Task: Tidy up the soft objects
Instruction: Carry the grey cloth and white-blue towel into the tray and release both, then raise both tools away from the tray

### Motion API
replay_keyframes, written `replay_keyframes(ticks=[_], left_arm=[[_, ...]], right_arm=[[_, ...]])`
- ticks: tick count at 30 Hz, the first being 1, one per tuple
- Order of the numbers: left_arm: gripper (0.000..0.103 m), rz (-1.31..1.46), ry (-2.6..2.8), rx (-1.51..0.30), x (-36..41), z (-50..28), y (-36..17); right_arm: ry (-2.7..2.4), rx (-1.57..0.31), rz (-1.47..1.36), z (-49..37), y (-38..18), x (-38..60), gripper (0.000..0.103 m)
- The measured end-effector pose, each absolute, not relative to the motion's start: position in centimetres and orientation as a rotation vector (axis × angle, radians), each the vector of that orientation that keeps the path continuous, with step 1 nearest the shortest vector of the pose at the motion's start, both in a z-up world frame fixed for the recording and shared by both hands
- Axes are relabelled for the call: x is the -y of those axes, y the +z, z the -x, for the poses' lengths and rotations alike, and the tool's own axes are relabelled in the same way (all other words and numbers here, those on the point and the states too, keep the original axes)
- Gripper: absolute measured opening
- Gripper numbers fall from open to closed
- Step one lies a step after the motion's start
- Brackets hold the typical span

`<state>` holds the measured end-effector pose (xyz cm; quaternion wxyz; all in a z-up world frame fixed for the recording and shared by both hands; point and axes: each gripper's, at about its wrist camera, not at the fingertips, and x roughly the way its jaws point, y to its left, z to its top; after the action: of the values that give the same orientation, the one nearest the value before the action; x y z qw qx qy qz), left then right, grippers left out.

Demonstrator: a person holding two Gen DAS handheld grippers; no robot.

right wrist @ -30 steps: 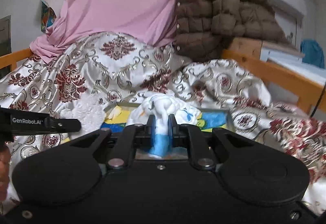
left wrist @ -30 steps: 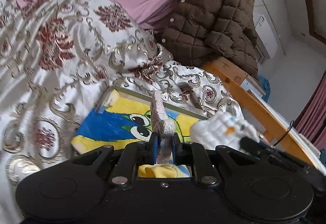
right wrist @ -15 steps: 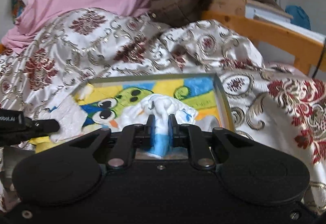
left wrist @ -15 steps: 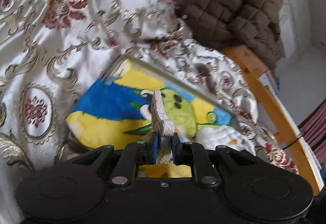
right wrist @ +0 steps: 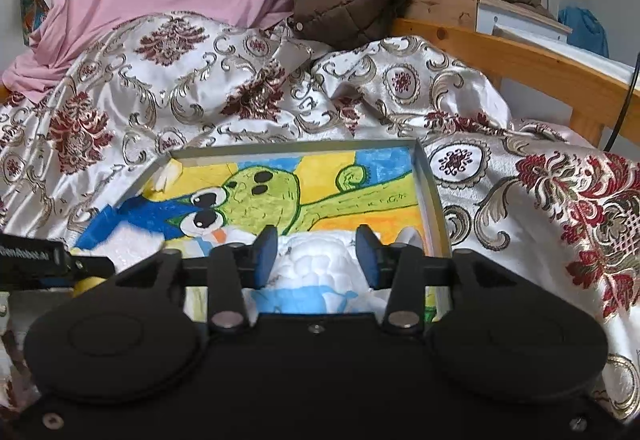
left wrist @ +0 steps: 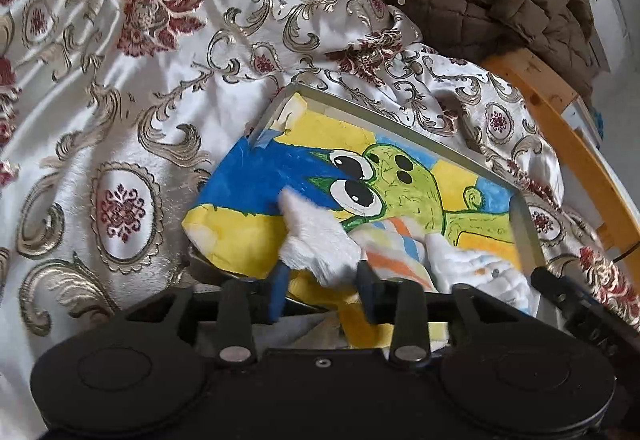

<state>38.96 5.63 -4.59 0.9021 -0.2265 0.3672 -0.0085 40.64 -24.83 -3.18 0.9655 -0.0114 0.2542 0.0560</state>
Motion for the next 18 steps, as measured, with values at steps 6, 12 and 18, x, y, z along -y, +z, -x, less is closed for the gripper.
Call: replay_keyframes(ticks=[6,12,18], left_arm=[[0.063,0.372,0.017,-0.702,-4.2,-37.3,-2.5],[0.068,0.292,0.014,-0.606,-2.9,-35.1,0.3],[0.075,0.281,-0.002,-0.497,-2.3,-32.7,2.8]], right_arm=[[0.106,-0.450,0.022,-38.3,-0.7,25.2,0.048],[0.109,-0.387,0.003,-35.7,2.2,25.8,0.057],[0.110,-0.321,-0.027,-32.7,4.8,26.8,0.069]])
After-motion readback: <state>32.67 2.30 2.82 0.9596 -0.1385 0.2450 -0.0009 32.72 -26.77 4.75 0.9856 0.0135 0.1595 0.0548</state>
